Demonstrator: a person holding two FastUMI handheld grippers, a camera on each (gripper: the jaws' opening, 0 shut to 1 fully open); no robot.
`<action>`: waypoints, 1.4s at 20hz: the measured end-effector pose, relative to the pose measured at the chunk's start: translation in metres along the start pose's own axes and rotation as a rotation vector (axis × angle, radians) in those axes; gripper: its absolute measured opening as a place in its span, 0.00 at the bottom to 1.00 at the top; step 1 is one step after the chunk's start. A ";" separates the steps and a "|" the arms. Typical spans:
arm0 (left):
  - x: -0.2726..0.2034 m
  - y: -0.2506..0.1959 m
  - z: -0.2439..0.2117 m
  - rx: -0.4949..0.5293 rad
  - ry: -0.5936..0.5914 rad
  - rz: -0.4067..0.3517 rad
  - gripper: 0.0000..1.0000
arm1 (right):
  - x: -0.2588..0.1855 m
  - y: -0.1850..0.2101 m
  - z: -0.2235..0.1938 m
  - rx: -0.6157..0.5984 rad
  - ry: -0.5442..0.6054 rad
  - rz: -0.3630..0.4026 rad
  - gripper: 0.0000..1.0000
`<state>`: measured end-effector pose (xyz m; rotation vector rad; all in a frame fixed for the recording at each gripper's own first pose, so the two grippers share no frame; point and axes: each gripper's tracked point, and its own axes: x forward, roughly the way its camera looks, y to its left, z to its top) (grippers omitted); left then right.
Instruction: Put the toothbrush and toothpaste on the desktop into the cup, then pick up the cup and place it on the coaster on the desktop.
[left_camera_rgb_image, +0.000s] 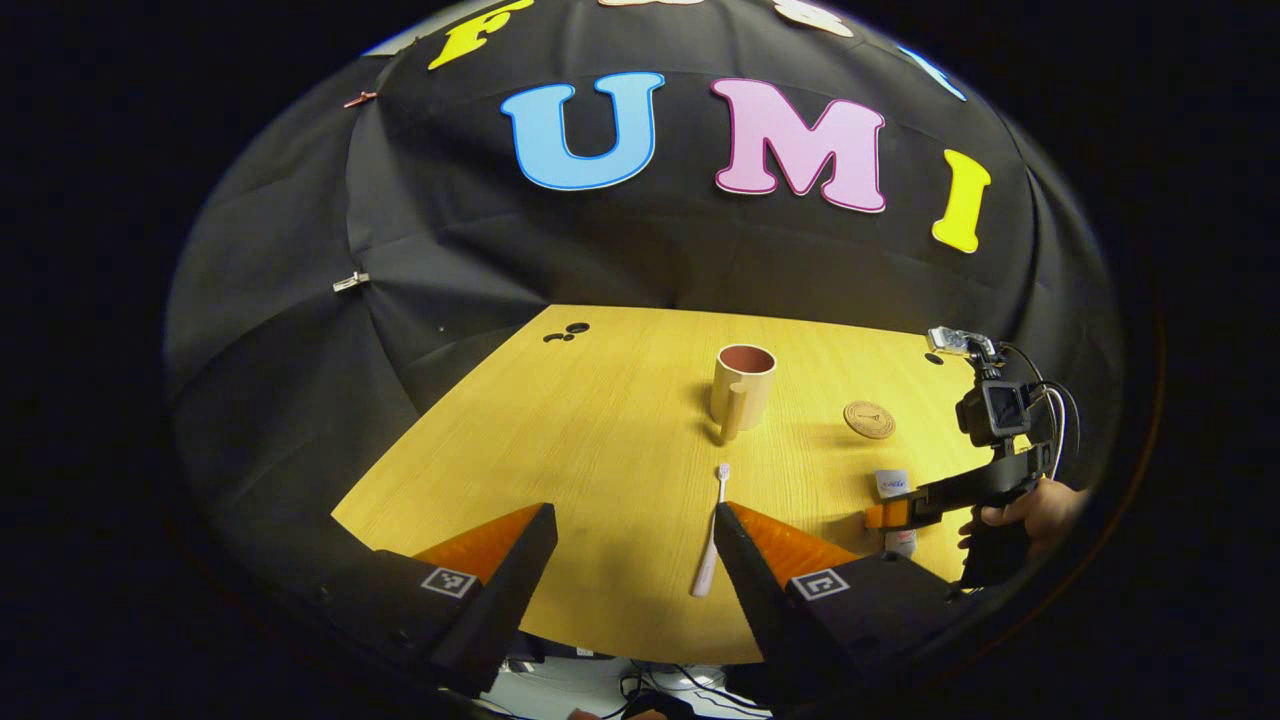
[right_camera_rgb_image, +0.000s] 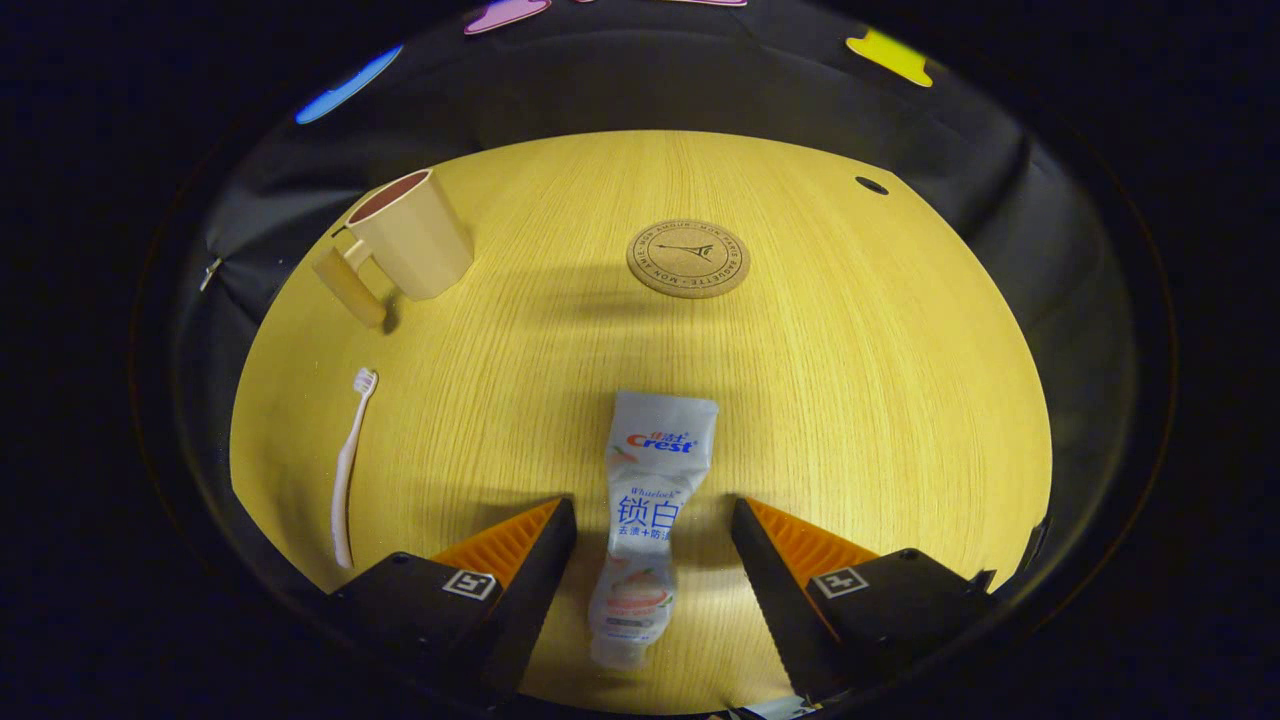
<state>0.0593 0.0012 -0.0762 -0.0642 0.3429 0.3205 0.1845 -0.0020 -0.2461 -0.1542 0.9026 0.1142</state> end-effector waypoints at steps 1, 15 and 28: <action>0.002 -0.002 0.002 0.003 -0.001 -0.005 0.98 | 0.000 0.000 0.000 -0.003 0.011 0.002 0.89; 0.037 -0.024 -0.015 -0.032 0.095 -0.082 0.98 | -0.021 -0.012 0.004 -0.037 0.006 0.078 0.25; 0.111 -0.064 -0.083 -0.016 0.398 -0.134 0.94 | -0.102 -0.052 0.017 -0.035 -0.171 0.140 0.24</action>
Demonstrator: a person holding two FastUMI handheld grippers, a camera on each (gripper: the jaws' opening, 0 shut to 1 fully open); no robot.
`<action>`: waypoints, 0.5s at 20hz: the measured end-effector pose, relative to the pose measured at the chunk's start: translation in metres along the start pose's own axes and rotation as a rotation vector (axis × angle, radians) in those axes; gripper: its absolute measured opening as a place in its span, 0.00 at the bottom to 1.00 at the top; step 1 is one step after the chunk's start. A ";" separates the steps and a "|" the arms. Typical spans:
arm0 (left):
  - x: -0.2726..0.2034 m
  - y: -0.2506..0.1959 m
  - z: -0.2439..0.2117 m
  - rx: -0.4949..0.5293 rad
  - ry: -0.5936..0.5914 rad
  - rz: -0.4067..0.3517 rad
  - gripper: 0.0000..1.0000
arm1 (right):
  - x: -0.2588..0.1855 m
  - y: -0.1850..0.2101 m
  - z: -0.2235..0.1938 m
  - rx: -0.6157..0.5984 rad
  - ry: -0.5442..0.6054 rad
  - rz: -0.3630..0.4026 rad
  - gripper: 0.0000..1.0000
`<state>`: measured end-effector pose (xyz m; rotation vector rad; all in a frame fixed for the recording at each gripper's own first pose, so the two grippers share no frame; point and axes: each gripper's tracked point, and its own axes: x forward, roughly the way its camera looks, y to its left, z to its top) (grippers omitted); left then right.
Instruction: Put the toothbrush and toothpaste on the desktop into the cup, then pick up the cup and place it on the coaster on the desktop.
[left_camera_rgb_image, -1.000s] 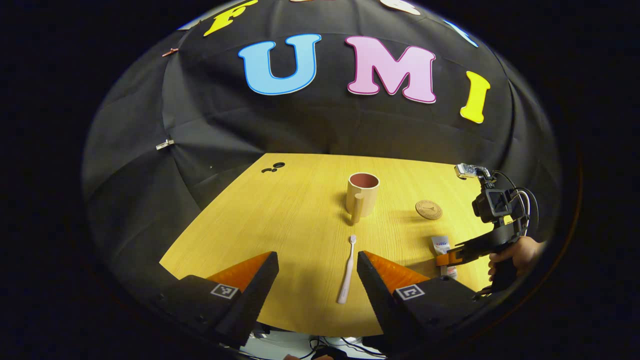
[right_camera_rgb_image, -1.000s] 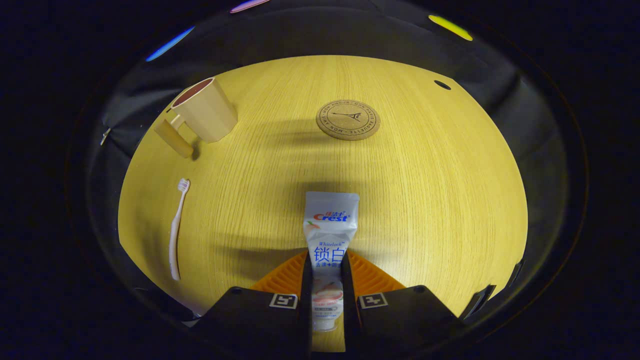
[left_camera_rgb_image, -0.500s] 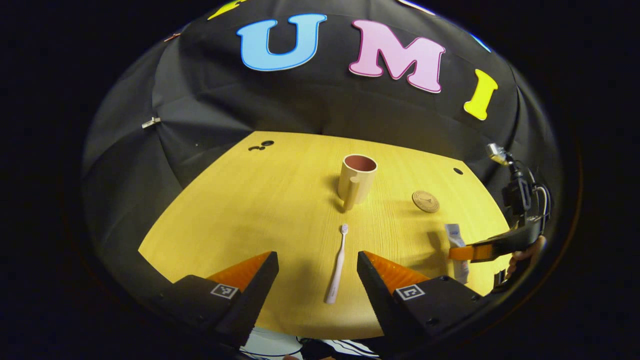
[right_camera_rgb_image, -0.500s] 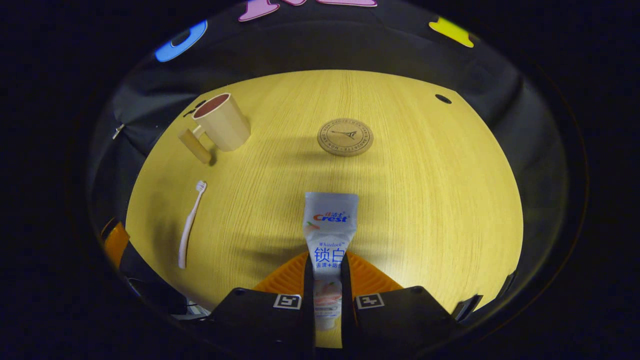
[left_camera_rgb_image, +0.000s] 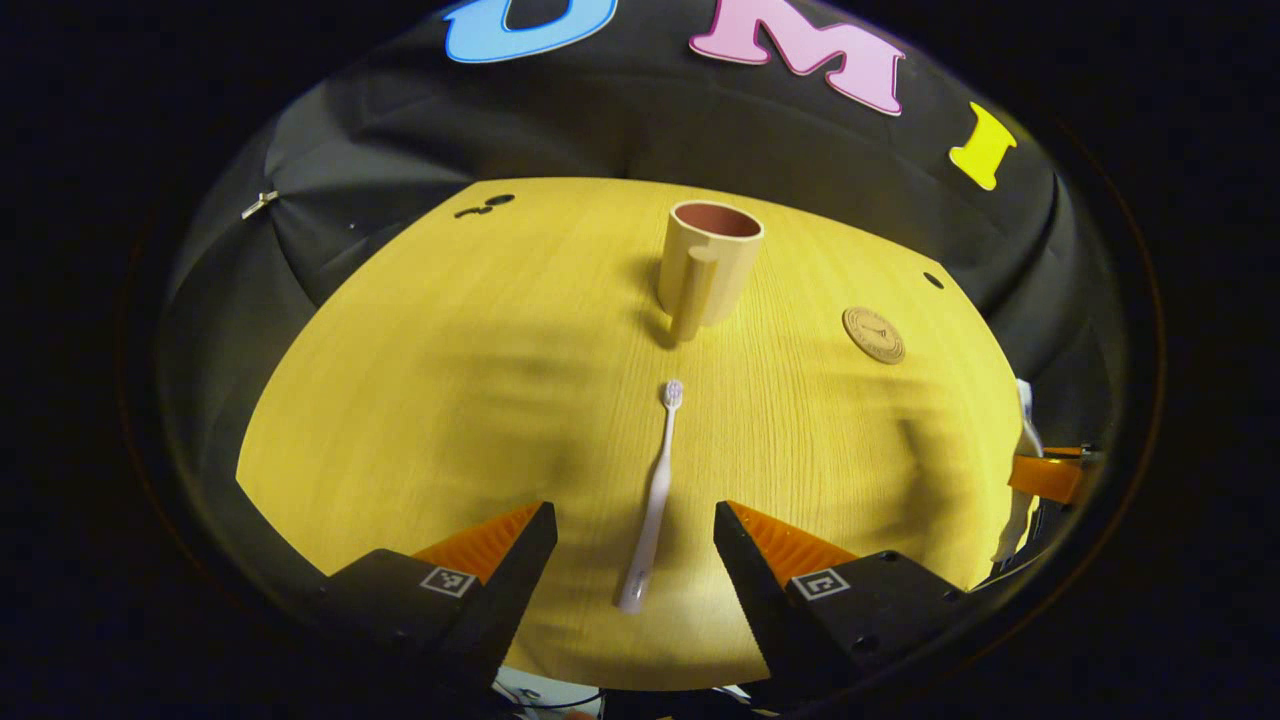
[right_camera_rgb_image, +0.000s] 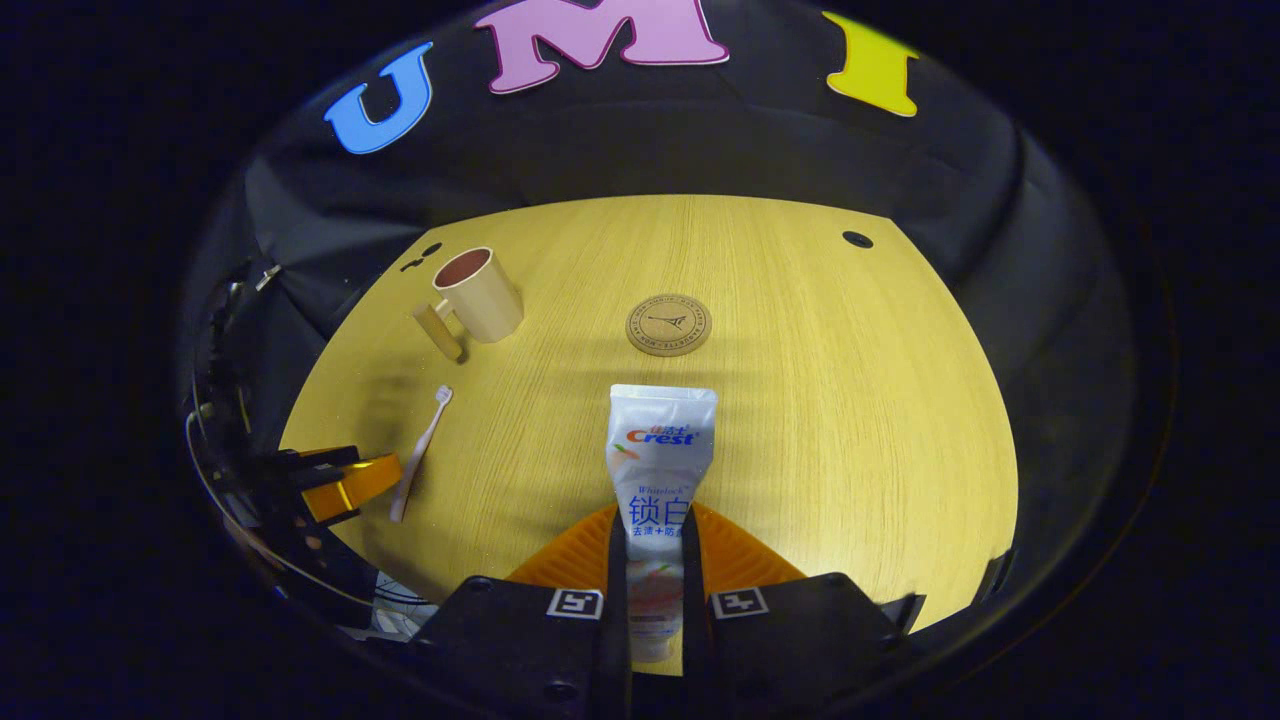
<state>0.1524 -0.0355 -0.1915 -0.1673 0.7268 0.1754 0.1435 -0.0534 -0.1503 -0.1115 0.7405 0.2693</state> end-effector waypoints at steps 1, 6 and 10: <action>0.004 -0.002 -0.003 0.009 0.018 -0.004 0.98 | -0.007 0.000 -0.002 0.006 -0.003 0.004 0.24; 0.026 -0.007 -0.010 0.045 0.092 -0.006 0.98 | -0.024 -0.013 -0.010 0.045 -0.007 0.015 0.24; 0.035 -0.006 -0.011 0.066 0.122 0.015 0.90 | -0.029 -0.029 -0.009 0.079 -0.019 0.002 0.24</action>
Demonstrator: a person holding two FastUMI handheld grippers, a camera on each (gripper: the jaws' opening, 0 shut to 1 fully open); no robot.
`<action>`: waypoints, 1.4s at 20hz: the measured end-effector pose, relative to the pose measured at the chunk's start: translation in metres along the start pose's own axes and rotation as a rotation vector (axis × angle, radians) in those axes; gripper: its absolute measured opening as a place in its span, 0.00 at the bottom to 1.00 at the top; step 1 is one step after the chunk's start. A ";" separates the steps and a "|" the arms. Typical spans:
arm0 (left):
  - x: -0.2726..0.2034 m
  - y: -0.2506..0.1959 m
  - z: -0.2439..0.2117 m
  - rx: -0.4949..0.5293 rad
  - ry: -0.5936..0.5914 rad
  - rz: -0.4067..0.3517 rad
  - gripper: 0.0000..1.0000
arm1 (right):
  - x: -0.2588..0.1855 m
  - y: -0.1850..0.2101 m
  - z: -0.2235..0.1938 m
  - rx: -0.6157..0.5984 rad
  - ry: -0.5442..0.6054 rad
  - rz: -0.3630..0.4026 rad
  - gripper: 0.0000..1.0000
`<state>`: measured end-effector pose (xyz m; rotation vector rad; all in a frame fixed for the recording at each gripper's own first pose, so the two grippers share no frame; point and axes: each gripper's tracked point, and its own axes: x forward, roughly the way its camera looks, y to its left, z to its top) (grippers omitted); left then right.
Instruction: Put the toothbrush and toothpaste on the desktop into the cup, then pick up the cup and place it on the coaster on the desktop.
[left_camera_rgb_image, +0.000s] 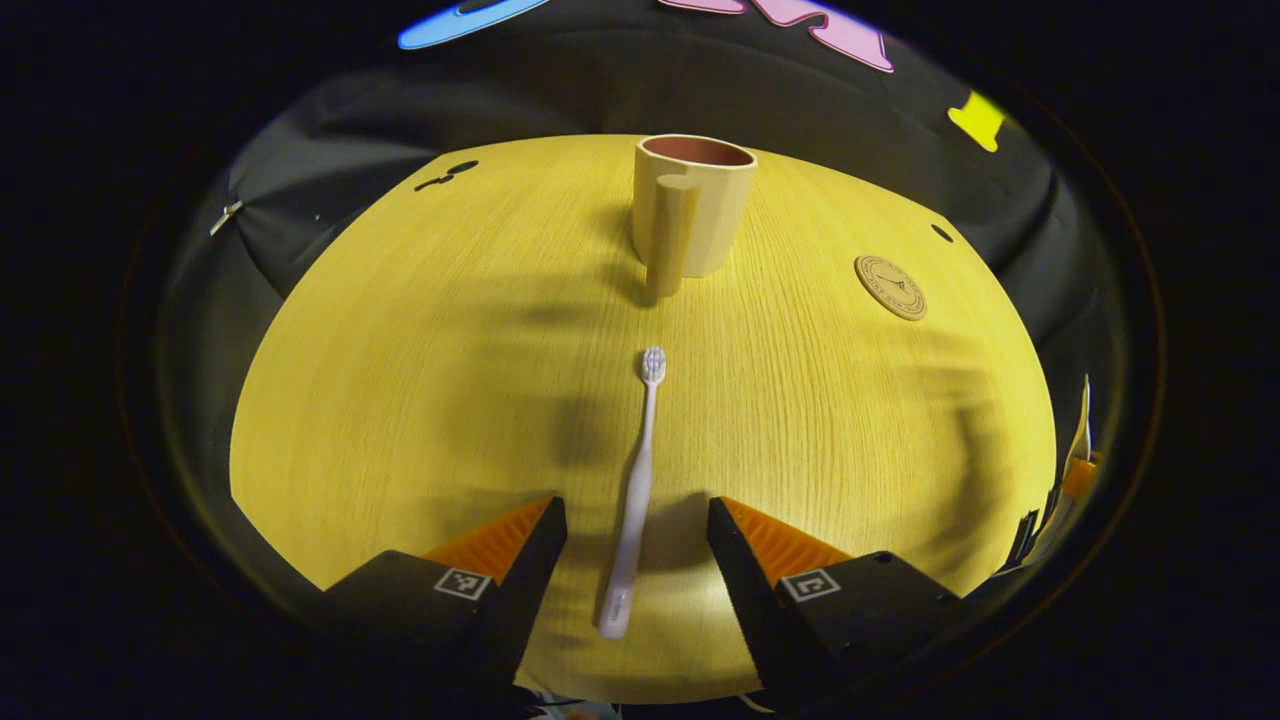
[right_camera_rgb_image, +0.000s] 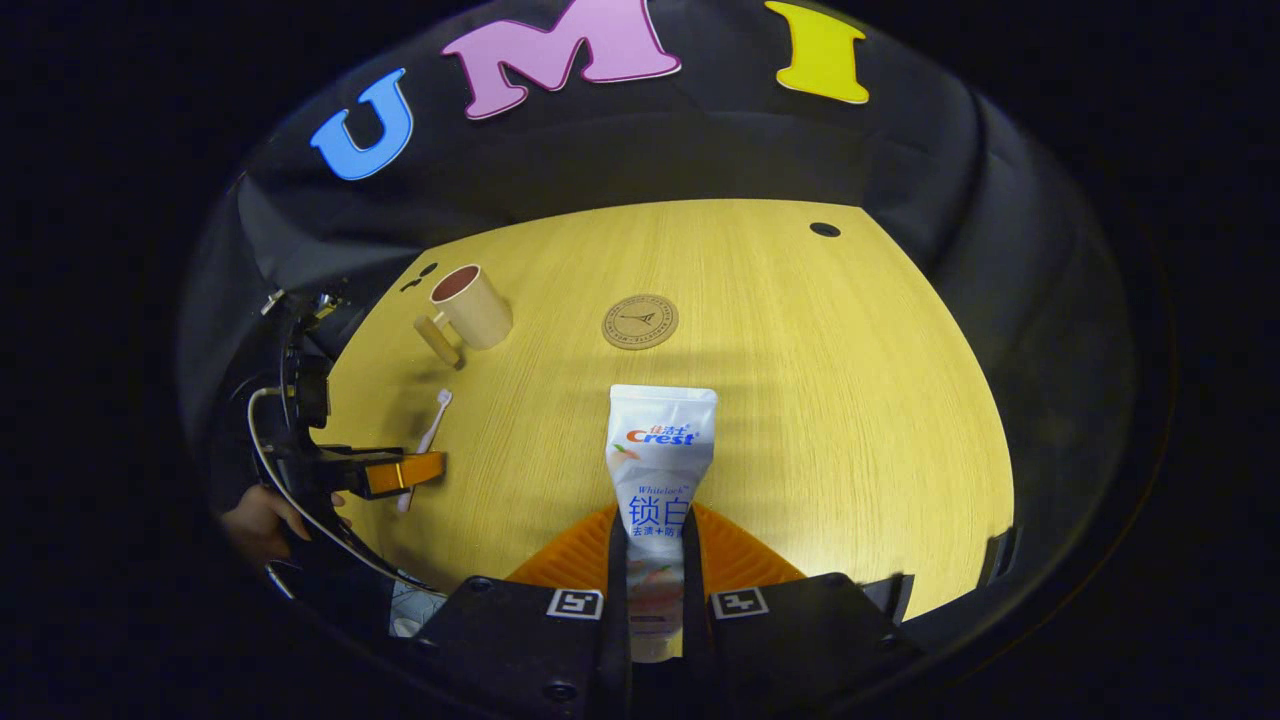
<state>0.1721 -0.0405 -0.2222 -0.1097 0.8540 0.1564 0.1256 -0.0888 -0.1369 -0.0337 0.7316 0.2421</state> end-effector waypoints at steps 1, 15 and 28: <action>0.002 0.002 -0.003 0.009 0.018 0.014 0.87 | 0.000 -0.002 0.001 0.008 -0.001 0.000 0.24; 0.004 -0.011 0.002 0.074 0.158 0.009 0.10 | 0.019 0.021 0.070 -0.085 -0.085 0.085 0.24; -0.039 -0.007 0.001 -0.003 0.029 -0.086 0.06 | 0.029 0.122 0.193 -0.193 -0.270 0.224 0.24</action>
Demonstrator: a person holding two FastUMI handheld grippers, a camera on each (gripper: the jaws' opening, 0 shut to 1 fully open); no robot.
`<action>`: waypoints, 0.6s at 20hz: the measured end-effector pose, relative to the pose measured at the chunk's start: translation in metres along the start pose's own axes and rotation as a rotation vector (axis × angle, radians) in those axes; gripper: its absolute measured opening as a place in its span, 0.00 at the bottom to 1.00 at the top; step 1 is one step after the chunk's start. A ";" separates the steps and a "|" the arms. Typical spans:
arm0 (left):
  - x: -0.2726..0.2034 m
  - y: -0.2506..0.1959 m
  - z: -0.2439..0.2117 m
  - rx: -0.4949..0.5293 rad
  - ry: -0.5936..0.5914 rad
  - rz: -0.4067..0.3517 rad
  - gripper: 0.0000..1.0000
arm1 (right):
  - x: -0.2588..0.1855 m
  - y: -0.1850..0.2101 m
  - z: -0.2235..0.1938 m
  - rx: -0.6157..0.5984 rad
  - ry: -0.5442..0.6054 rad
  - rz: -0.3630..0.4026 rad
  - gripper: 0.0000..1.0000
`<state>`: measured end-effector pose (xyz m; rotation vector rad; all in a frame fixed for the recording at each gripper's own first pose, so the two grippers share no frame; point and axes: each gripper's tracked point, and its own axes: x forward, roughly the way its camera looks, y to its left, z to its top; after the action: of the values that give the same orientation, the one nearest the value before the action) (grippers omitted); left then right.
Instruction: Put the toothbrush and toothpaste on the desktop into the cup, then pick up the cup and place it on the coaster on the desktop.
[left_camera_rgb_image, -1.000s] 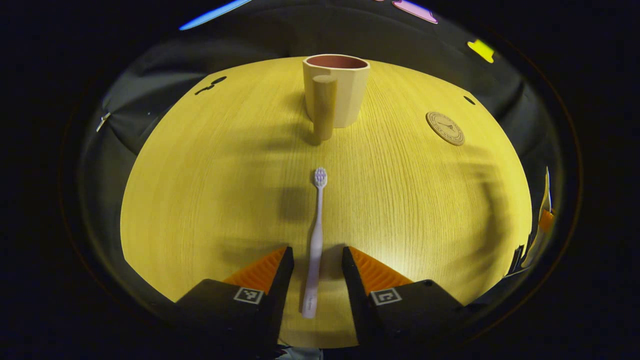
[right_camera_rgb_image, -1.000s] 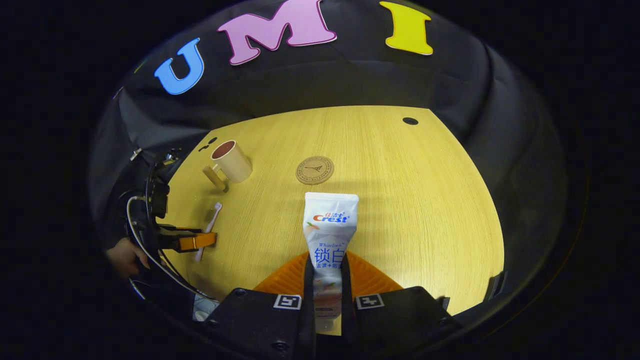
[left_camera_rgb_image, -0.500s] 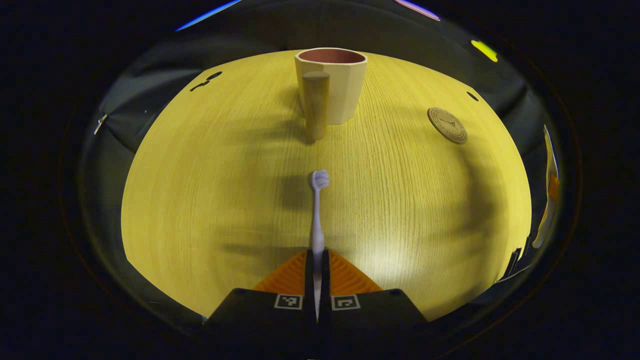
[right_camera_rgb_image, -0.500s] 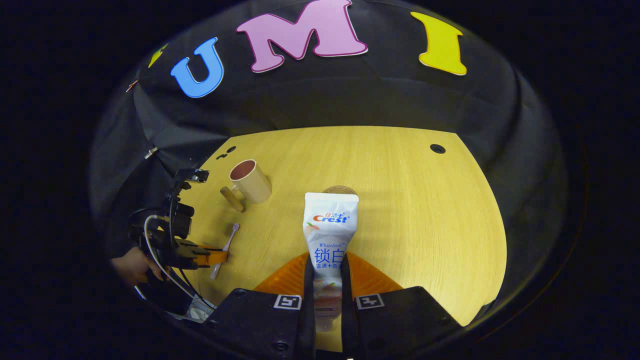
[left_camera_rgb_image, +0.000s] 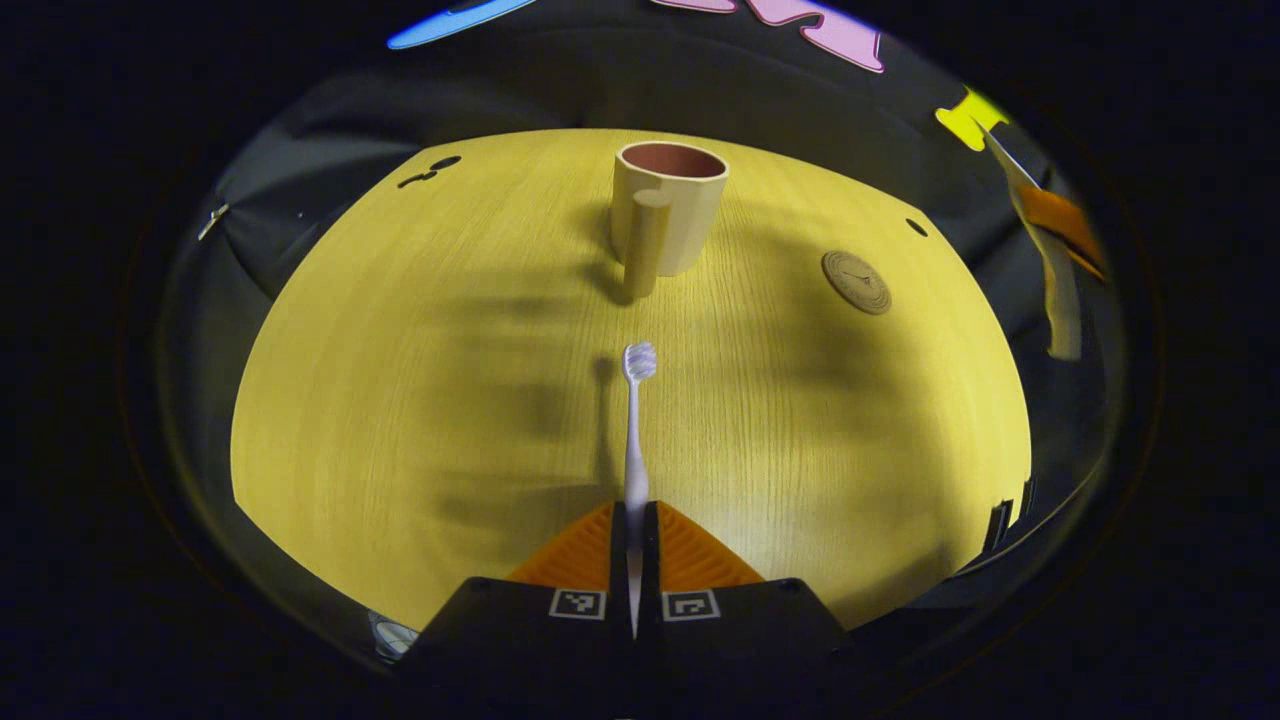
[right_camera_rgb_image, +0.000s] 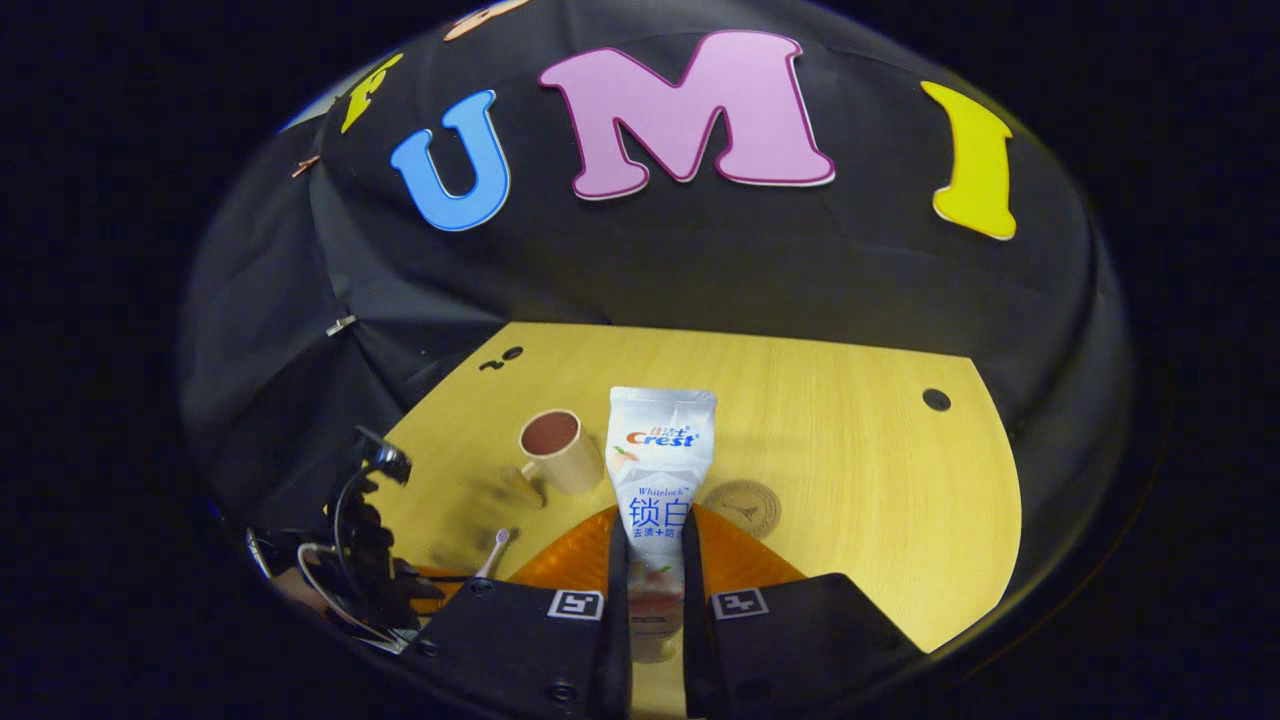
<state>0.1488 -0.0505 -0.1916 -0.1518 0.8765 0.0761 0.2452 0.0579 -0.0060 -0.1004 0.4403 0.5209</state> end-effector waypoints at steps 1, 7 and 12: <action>-0.006 0.001 0.000 -0.007 -0.012 -0.003 0.06 | 0.007 0.008 0.013 0.002 -0.024 0.010 0.24; -0.055 0.003 0.008 -0.044 -0.102 -0.055 0.07 | 0.050 0.063 0.079 -0.031 -0.205 0.057 0.24; -0.093 0.018 0.026 0.005 -0.201 -0.035 0.06 | 0.099 0.103 0.087 -0.029 -0.238 0.090 0.24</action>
<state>0.1068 -0.0291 -0.1052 -0.1523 0.6729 0.0552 0.3039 0.2100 0.0316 -0.0454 0.2056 0.6197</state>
